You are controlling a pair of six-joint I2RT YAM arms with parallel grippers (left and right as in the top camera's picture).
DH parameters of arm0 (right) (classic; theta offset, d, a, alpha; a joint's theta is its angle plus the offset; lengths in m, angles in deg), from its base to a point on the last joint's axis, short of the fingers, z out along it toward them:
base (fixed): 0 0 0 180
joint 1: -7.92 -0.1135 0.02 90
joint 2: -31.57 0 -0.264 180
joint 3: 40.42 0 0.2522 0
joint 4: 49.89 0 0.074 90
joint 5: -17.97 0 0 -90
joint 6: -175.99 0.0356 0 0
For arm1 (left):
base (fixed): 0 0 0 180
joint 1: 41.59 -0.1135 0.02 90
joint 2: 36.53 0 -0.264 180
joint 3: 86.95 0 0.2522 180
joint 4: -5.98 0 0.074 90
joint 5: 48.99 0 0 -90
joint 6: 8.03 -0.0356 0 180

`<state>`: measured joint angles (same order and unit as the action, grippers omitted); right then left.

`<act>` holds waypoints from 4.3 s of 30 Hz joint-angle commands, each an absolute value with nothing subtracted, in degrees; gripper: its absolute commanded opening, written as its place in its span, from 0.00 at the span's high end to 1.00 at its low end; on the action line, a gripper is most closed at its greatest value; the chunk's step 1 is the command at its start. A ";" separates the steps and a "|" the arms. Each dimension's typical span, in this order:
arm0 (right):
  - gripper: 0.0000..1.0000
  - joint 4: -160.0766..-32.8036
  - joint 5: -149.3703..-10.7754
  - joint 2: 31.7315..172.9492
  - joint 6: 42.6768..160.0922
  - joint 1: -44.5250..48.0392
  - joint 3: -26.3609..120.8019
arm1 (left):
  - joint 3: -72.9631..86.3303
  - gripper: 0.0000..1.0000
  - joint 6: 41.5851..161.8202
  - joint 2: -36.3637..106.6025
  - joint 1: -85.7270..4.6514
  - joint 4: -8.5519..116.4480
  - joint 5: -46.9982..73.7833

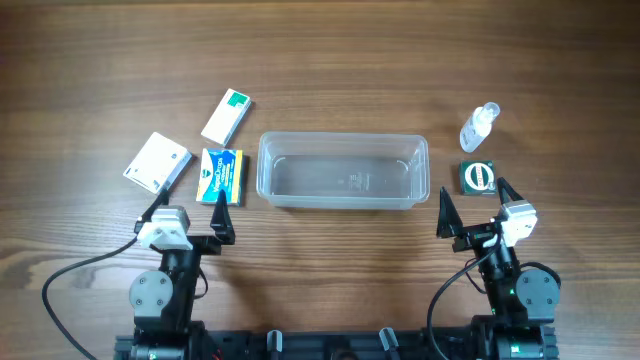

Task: Pack container

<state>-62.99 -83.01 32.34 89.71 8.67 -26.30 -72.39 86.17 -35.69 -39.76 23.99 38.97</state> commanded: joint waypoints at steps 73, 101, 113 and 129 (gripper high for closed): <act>0.00 -86.55 -81.55 52.63 98.91 8.50 11.23 | -72.88 0.00 86.76 -36.15 -39.46 23.91 38.07; 0.00 -107.03 -66.14 124.54 81.12 11.76 51.58 | -72.88 0.00 86.76 -36.15 -39.46 23.91 38.05; 0.05 -103.25 -76.85 137.48 79.88 13.90 51.58 | -72.88 0.00 86.76 -36.15 -39.46 23.91 38.05; 0.62 -104.32 -74.51 137.98 78.43 13.90 51.58 | -72.88 0.00 86.76 -36.15 -39.46 23.91 38.05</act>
